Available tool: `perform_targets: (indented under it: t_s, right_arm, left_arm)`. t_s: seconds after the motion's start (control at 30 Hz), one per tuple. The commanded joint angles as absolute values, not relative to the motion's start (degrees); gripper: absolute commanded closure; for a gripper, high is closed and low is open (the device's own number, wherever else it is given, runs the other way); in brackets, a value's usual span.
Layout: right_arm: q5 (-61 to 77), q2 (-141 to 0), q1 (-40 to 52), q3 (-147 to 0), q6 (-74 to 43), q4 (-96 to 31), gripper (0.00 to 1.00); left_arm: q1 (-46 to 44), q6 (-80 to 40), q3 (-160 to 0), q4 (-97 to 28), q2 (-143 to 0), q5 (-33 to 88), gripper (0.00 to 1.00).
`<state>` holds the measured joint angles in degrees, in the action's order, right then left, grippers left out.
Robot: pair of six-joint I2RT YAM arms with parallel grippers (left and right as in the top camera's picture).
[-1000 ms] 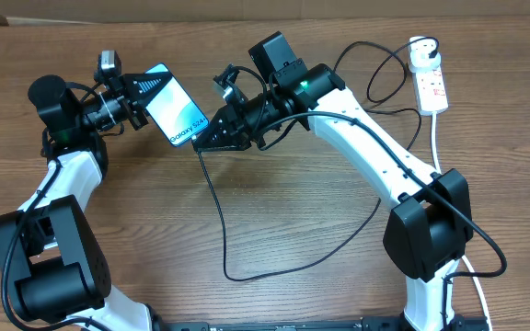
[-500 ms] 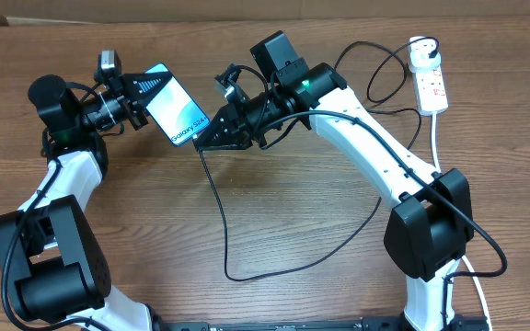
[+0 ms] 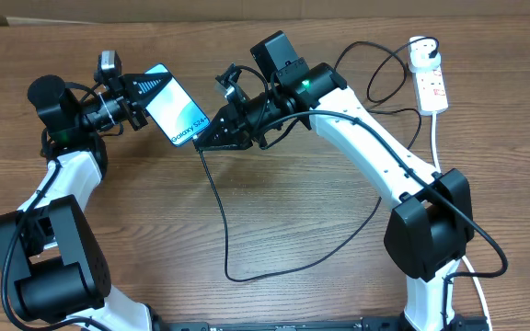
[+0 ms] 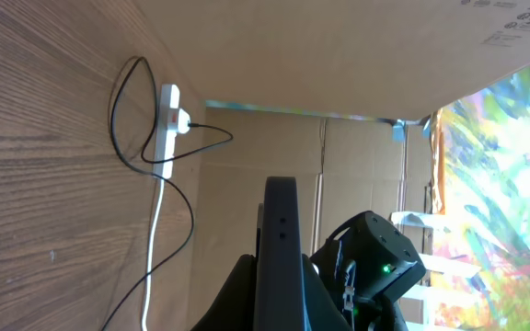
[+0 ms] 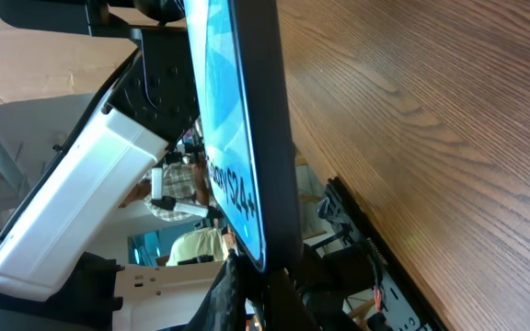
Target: Plug charger to phone and switch on socket
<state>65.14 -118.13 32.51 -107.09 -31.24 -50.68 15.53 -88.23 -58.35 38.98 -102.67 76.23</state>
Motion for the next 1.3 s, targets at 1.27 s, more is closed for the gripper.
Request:
perform_targets:
  t_s: [1.27]
  right_arm:
    - [39.11, -117.19, 29.34, -106.85, -20.18, -60.42, 0.62]
  left_arm:
    - [20.67, -87.48, -59.22, 39.7, -101.89, 86.74, 0.96]
